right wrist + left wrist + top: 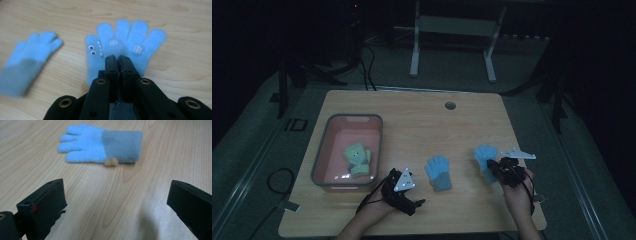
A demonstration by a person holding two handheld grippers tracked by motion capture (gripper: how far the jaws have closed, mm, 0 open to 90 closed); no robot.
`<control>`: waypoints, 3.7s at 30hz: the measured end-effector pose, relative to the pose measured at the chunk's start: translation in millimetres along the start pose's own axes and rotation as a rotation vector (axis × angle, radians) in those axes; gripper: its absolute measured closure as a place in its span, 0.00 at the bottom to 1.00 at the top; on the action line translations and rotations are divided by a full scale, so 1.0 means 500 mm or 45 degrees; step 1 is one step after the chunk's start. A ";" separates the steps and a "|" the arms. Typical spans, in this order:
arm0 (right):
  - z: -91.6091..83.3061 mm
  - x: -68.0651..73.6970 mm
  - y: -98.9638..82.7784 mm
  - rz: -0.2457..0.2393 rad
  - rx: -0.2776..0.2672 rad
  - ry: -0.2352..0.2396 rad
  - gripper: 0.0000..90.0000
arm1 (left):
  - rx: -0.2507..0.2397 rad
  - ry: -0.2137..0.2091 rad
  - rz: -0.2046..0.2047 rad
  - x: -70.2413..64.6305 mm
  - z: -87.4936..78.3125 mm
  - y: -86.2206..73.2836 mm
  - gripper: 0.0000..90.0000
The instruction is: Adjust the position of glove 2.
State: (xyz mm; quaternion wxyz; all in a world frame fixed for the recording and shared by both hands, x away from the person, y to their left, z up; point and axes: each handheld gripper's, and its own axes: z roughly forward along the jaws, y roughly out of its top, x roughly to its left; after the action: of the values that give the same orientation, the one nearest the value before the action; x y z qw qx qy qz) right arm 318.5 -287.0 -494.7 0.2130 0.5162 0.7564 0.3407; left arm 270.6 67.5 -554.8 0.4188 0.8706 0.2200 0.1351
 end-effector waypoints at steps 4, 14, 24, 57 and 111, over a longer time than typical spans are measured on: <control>0.011 0.020 0.006 0.058 -0.001 -0.051 0.96 | -0.001 0.007 0.005 0.000 0.000 0.001 0.03; 0.063 0.048 -0.029 0.158 0.038 -0.126 0.96 | -0.009 0.008 0.018 -0.002 0.001 0.003 0.03; 0.095 0.053 -0.056 0.157 0.081 -0.149 0.86 | -0.006 0.007 0.019 -0.002 0.001 0.002 0.03; 0.048 -0.053 0.006 -0.390 0.133 0.291 0.75 | -0.005 0.013 0.008 -0.012 -0.005 -0.001 0.03; 0.063 0.177 0.099 -0.509 0.077 0.604 0.95 | -0.008 0.032 0.003 -0.005 -0.015 -0.009 0.03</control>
State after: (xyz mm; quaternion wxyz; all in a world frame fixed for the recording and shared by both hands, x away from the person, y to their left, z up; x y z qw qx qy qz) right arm 337.8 -184.3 -477.1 0.0780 0.2696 0.8812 0.3803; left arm 264.2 73.9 -554.0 0.4187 0.8677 0.2237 0.1473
